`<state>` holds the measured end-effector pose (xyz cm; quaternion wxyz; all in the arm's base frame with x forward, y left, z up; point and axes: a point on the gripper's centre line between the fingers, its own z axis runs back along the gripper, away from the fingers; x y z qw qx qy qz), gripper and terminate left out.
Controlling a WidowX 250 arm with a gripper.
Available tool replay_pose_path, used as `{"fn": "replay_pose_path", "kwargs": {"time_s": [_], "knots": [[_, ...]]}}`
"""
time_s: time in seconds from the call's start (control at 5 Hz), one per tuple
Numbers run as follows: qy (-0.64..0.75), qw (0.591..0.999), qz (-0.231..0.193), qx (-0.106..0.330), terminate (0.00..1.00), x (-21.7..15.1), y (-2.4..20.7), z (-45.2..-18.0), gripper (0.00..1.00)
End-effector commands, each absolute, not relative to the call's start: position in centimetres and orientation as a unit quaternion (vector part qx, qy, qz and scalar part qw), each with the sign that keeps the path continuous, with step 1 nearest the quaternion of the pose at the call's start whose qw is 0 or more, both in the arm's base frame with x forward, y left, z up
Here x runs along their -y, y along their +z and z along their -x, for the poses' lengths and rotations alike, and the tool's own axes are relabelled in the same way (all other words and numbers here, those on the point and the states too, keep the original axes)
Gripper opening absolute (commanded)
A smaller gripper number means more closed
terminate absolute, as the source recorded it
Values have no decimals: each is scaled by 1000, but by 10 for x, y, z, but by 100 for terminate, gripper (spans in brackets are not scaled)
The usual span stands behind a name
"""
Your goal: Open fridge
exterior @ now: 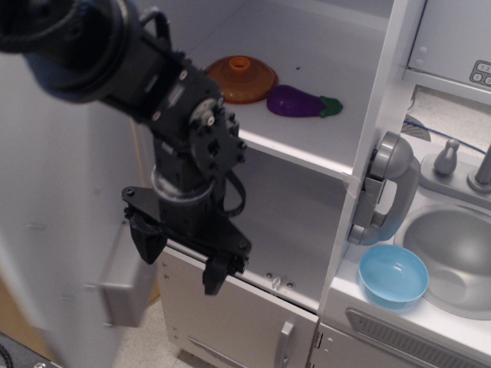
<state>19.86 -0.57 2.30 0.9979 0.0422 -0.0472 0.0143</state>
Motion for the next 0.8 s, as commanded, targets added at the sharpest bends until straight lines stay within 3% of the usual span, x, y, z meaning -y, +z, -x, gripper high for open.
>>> {"fn": "replay_pose_path", "kwargs": {"time_s": [0.0, 0.4, 0.6], "knots": [[43, 998, -37, 37, 0, -33, 33, -216, 100], [48, 998, -5, 28, 0, -57, 46, -222, 100], [40, 999, -10, 35, 100, -70, 45, -222, 100]]}}
